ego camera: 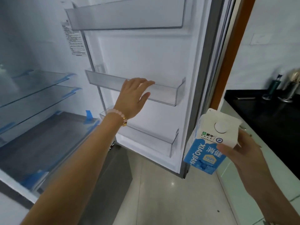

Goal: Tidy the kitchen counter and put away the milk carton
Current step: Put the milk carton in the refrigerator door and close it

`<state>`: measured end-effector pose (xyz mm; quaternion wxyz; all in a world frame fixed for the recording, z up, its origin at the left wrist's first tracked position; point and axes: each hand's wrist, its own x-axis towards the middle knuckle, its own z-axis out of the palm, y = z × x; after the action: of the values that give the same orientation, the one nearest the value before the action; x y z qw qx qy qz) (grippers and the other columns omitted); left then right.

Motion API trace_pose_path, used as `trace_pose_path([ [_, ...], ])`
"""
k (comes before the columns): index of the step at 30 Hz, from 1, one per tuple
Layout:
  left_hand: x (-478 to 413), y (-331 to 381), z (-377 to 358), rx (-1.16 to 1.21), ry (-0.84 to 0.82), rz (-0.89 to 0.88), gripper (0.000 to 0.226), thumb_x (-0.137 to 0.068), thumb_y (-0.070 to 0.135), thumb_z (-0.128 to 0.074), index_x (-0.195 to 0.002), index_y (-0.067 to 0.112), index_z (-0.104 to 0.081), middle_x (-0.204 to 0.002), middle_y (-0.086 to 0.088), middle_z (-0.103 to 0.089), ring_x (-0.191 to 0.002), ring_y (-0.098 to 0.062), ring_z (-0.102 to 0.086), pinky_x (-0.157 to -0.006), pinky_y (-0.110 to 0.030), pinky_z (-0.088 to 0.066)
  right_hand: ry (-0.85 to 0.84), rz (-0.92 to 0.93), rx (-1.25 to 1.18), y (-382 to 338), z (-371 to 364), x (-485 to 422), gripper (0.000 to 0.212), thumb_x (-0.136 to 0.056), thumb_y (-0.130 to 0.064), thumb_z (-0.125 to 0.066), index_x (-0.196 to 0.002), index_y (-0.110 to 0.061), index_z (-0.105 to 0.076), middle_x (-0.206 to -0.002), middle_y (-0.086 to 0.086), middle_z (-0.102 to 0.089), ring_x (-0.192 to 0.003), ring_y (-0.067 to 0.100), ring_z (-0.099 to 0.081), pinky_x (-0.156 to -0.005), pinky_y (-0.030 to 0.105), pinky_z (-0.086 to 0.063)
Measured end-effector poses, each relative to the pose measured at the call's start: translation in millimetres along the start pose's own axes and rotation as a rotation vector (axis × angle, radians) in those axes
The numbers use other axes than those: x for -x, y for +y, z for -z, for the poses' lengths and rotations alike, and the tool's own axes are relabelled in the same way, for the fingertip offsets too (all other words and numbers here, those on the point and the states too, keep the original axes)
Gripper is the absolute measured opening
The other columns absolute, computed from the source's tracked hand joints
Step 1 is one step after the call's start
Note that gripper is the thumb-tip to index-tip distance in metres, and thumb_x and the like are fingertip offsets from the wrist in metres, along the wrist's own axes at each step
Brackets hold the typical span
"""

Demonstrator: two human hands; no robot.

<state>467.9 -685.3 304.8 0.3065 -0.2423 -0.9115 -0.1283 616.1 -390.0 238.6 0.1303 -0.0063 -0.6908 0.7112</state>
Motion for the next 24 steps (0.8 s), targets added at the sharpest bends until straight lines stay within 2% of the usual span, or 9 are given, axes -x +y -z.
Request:
trace_pose_path([
  [1, -6.2, -0.6, -3.9, -0.01, -0.002, -0.031, 0.041, -0.094, 0.032, -0.034, -0.132, 0.023, -0.047, -0.126, -0.004, -0.056, -0.12, -0.026, -0.048, -0.102, -0.053, -0.036, 0.007, -0.005, 0.002, 1.8, -3.4, -3.2, 0.051, -0.071, -0.007, -0.07, -0.117, -0.025, -0.057, -0.109, -0.003, -0.07, -0.102, 0.016, -0.065, -0.07, 0.022, -0.06],
  [3, -17.8, -5.7, -11.3, -0.012, -0.009, -0.074, 0.041, -0.094, 0.03, -0.036, -0.134, 0.025, -0.044, -0.129, -0.003, -0.055, -0.121, -0.025, -0.048, -0.105, -0.052, -0.034, 0.031, -0.021, 0.007, 6.1, -11.0, -10.0, 0.048, -0.075, -0.001, -0.068, -0.112, -0.03, -0.058, -0.107, -0.006, -0.071, -0.101, 0.017, -0.065, -0.069, 0.021, -0.06],
  [5, -30.8, -18.6, -16.2, 0.007, -0.016, -0.061, 0.04, -0.094, 0.029, -0.038, -0.133, 0.024, -0.046, -0.13, -0.004, -0.056, -0.121, -0.025, -0.049, -0.109, -0.049, -0.031, 0.06, -0.028, 0.01, 9.2, -21.2, -18.6, 0.048, -0.078, 0.004, -0.064, -0.106, -0.034, -0.059, -0.102, -0.01, -0.072, -0.1, 0.016, -0.065, -0.064, 0.018, -0.058],
  [7, -45.0, -40.5, -18.9, 0.016, -0.003, -0.027, 0.038, -0.093, 0.031, -0.039, -0.128, 0.021, -0.052, -0.124, -0.006, -0.06, -0.115, -0.028, -0.054, -0.105, -0.047, -0.035, 0.09, -0.037, 0.018, 12.2, -32.2, -28.8, 0.047, -0.079, 0.004, -0.064, -0.104, -0.036, -0.058, -0.101, -0.012, -0.072, -0.101, 0.015, -0.064, -0.063, 0.021, -0.057],
  [10, -63.7, -78.5, -20.1, 0.03, 0.026, 0.012, 0.034, -0.093, 0.034, -0.046, -0.117, 0.016, -0.061, -0.111, -0.009, -0.067, -0.099, -0.03, -0.061, -0.092, -0.041, -0.043, 0.137, -0.03, 0.027, 14.5, -50.8, -46.7, 0.047, -0.079, 0.002, -0.065, -0.107, -0.035, -0.058, -0.11, -0.005, -0.069, -0.106, 0.018, -0.062, -0.075, 0.028, -0.05],
  [14, -78.3, -121.2, -23.1, 0.03, 0.051, 0.007, 0.032, -0.09, 0.039, -0.052, -0.106, 0.015, -0.066, -0.099, -0.007, -0.07, -0.09, -0.028, -0.063, -0.081, -0.039, -0.046, 0.18, 0.006, 0.033, 17.0, -75.3, -73.1, 0.048, -0.077, 0.001, -0.068, -0.113, -0.03, -0.058, -0.115, -0.002, -0.067, -0.11, 0.022, -0.061, -0.082, 0.035, -0.051],
  [17, -82.2, -145.6, -28.5, 0.036, 0.068, -0.008, 0.036, -0.086, 0.042, -0.051, -0.102, 0.014, -0.067, -0.091, -0.006, -0.071, -0.083, -0.029, -0.064, -0.079, -0.038, -0.043, 0.207, 0.033, 0.037, 16.5, -90.9, -90.9, 0.046, -0.077, -0.001, -0.068, -0.11, -0.032, -0.058, -0.115, -0.003, -0.067, -0.109, 0.02, -0.062, -0.074, 0.028, -0.051],
  [19, -83.4, -152.6, -35.6, 0.025, 0.093, -0.03, 0.029, -0.088, 0.035, -0.056, -0.105, 0.014, -0.066, -0.087, -0.005, -0.071, -0.08, -0.029, -0.063, -0.079, -0.037, -0.041, 0.226, 0.045, 0.039, 16.5, -99.6, -102.6, 0.046, -0.078, -0.001, -0.068, -0.107, -0.035, -0.057, -0.114, -0.005, -0.067, -0.108, 0.016, -0.062, -0.071, 0.024, -0.05],
  [24, -90.3, -151.3, -52.1, 0.007, 0.159, -0.03, 0.018, -0.088, 0.028, -0.058, -0.1, 0.017, -0.065, -0.082, -0.001, -0.068, -0.078, -0.025, -0.06, -0.079, -0.036, -0.036, 0.226, 0.06, 0.077, 20.6, -106.8, -130.8, 0.06, -0.07, -0.011, -0.078, -0.123, -0.023, -0.054, -0.121, 0.001, -0.064, -0.115, 0.021, -0.059, -0.085, 0.034, -0.051],
])
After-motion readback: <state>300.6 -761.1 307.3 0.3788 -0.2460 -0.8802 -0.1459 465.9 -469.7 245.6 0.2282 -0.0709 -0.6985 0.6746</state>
